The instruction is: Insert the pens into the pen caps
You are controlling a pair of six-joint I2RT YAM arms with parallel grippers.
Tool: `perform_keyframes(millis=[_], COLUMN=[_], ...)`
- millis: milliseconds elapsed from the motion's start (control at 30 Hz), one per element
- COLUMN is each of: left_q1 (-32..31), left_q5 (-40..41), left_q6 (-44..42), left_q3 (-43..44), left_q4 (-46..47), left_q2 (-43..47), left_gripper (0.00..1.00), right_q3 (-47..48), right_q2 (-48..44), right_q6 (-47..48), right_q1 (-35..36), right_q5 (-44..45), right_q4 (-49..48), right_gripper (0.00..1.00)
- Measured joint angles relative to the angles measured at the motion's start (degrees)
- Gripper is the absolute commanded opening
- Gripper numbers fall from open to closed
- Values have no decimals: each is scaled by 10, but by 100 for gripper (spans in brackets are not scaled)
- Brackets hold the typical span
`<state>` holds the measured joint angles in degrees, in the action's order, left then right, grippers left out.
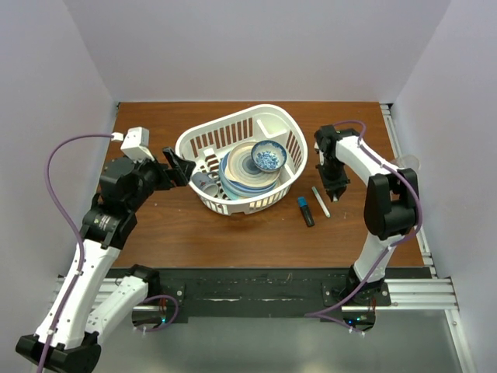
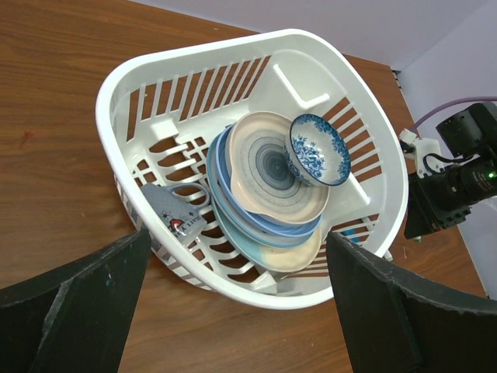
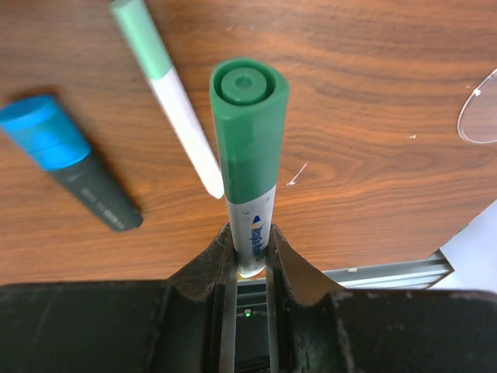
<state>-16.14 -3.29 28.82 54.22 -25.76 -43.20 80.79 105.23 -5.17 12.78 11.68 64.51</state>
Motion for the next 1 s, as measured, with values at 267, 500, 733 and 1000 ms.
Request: perform_keyframes(millis=[267, 500, 733, 1000], left_q1=[0, 0, 0, 0], left_q5=[19, 23, 23, 23], left_q6=[0, -1, -4, -5], left_q3=[-2, -2, 1, 10], left_q4=[0, 0, -1, -4], left_q2=[17, 17, 17, 27], left_gripper=[100, 100, 100, 100], right_q3=[-37, -58, -58, -48], right_q2=[48, 55, 55, 48], right_q6=[-2, -3, -3, -19], right_q1=[-5, -5, -5, -5], right_q5=[4, 4, -4, 0], right_q4=[-35, -55, -64, -66], right_gripper=[26, 33, 34, 36])
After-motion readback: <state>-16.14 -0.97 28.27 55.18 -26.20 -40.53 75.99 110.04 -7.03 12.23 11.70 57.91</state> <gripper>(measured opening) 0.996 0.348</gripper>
